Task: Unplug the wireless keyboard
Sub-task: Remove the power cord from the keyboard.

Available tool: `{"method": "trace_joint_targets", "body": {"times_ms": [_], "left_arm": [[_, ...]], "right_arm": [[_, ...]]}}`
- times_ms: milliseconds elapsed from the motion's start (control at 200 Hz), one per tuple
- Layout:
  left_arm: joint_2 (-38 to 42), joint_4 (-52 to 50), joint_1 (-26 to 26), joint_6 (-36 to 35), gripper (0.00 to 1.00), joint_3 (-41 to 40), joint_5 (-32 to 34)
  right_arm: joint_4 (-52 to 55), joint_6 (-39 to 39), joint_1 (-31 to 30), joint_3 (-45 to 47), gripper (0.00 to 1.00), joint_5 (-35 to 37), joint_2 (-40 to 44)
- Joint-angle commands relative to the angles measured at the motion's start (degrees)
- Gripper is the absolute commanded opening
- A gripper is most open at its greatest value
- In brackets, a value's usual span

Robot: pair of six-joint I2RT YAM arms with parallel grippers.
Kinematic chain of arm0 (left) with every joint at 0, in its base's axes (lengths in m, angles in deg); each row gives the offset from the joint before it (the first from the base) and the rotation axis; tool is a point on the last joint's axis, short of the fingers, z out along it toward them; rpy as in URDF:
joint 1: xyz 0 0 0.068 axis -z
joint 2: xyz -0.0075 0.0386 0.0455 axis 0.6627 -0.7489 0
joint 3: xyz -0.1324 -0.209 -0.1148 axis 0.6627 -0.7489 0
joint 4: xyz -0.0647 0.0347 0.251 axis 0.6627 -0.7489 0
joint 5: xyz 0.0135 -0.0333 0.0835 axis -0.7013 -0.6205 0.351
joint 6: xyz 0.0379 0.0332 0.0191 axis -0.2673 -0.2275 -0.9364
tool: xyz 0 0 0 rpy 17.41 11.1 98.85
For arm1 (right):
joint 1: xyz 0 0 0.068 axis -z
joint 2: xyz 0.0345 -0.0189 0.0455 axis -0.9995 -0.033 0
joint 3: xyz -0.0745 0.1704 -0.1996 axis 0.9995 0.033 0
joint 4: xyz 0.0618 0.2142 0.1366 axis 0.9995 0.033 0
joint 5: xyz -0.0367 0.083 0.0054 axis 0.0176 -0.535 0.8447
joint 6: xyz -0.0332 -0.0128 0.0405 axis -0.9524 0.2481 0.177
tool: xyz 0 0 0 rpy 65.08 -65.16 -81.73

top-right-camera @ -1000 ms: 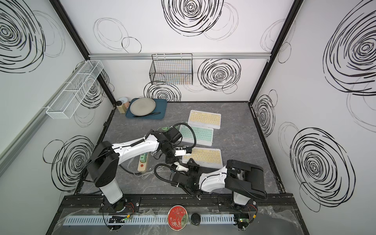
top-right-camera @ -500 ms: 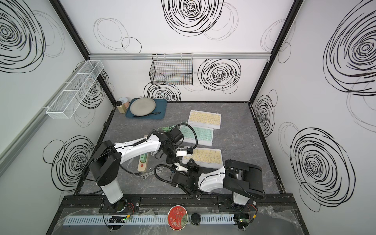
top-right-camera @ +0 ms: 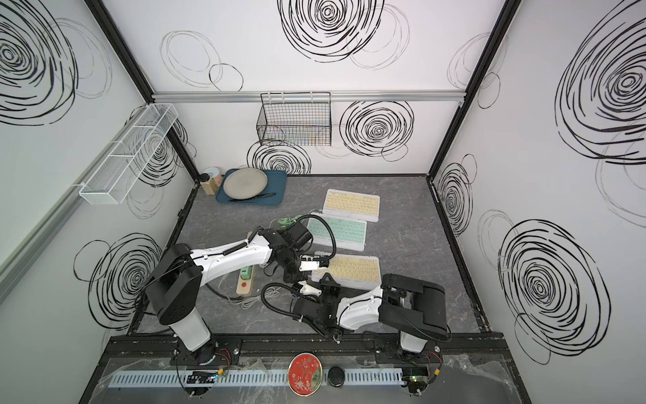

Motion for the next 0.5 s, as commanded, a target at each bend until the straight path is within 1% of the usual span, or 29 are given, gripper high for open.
{"method": "trace_joint_targets", "body": {"times_ms": [0, 190, 330, 495], "left_arm": [[3.0, -3.5, -1.2, -2.0, 0.00, -2.2, -0.8], [4.9, -1.4, -1.7, -3.6, 0.00, -4.7, -0.2], [4.1, -0.8, -3.3, -4.0, 0.00, -5.5, 0.5], [3.3, -1.2, -4.3, -4.3, 0.00, -5.5, 0.6]], "right_arm": [[0.2, 4.7, 0.2, -0.5, 0.00, -2.5, 0.3], [1.1, 5.4, 0.2, -0.5, 0.00, -2.3, 0.4], [3.2, 6.9, 0.2, -0.2, 0.00, -3.9, 1.5], [3.9, 7.1, 0.2, -0.4, 0.00, -3.6, 0.7]]}}
